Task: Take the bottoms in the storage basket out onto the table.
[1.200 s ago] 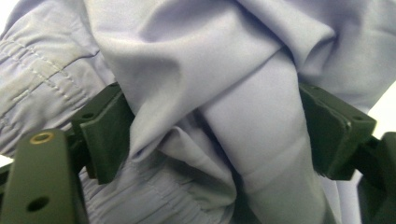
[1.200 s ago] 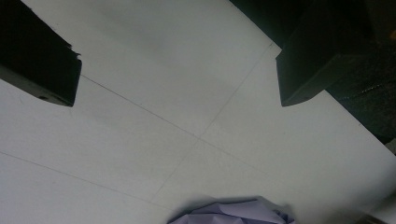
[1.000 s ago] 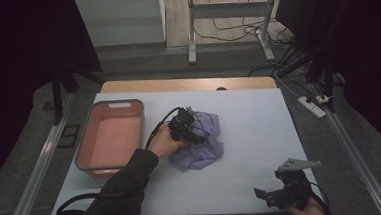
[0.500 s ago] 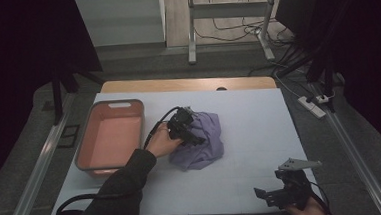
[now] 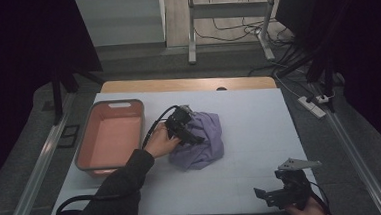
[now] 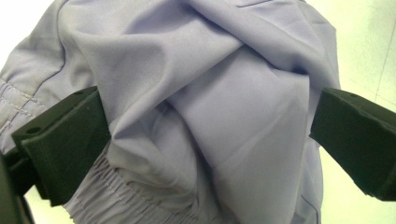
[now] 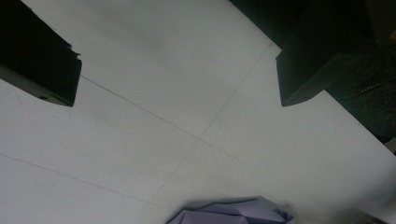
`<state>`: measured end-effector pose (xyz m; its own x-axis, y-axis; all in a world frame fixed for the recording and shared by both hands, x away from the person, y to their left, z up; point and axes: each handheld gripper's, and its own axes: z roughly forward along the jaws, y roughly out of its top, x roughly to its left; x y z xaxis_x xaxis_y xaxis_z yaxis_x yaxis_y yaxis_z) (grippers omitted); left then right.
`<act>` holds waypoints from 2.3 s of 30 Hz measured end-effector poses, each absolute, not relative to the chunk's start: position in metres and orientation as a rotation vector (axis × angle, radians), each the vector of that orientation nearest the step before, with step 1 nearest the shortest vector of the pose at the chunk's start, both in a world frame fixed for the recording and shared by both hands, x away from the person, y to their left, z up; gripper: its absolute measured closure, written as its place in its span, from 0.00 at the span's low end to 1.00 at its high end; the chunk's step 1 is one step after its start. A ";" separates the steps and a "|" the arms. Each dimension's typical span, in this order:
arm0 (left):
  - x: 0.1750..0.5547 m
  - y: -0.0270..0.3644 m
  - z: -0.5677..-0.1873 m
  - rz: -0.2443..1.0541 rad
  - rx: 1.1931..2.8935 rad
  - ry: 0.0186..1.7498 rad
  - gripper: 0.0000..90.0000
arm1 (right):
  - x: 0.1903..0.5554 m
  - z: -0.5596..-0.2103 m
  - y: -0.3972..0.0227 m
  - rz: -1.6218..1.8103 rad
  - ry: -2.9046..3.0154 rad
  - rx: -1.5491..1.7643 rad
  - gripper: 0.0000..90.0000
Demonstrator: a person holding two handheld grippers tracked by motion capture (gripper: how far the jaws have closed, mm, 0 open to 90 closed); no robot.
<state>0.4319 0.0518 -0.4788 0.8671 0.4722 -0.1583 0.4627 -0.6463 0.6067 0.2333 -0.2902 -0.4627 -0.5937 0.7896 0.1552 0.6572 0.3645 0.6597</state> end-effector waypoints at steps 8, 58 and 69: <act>0.429 0.053 -0.475 0.030 2.367 0.637 0.00 | 0.233 -0.463 -0.290 1.041 2.436 1.306 0.00; 0.399 0.076 -0.458 -0.006 2.267 0.615 0.00 | 0.232 -0.462 -0.289 1.053 2.445 1.276 0.00; 0.396 0.085 -0.456 -0.028 2.244 0.606 0.01 | 0.232 -0.462 -0.289 1.048 2.446 1.276 0.00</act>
